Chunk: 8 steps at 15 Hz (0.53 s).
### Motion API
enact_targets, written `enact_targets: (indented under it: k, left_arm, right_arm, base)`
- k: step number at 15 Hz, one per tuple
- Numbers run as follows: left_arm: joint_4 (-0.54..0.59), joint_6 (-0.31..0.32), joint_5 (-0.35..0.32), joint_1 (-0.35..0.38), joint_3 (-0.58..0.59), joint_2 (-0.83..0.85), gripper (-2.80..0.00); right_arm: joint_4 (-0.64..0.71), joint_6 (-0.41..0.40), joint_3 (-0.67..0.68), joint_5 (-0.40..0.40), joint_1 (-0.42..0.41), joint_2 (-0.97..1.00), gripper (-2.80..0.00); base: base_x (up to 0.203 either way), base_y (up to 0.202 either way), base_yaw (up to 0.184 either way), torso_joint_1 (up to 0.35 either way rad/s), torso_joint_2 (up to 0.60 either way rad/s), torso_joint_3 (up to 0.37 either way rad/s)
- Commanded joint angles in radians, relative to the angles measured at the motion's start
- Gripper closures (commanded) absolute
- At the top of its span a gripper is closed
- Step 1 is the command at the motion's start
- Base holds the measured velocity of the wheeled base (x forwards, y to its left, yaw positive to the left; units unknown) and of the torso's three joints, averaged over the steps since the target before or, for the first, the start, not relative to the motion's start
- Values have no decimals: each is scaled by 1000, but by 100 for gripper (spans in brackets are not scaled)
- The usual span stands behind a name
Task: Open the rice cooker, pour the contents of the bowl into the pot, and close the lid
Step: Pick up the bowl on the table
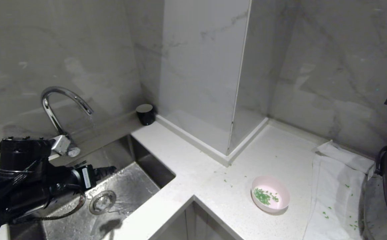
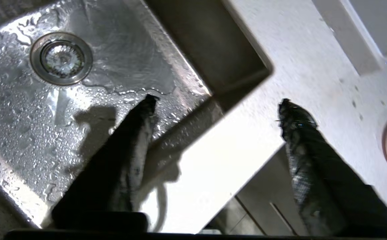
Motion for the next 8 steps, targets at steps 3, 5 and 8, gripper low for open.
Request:
enact_targets:
  k: [3, 5, 8]
  left_arm:
    - [1, 26, 6, -49, 81, -238, 0]
    - [5, 48, 4, -61, 110, -353, 0]
    - [7, 85, 5, -78, 173, -504, 0]
  right_arm:
    - [-1, 0, 2, 0, 0, 0, 0]
    - [-1, 0, 2, 0, 1, 0, 0]
    - [-1, 1, 2, 0, 0, 0, 0]
  base:
    - [0, 0, 0, 0, 0, 0]
    - [0, 0, 0, 0, 0, 0]
    - [0, 0, 0, 0, 0, 0]
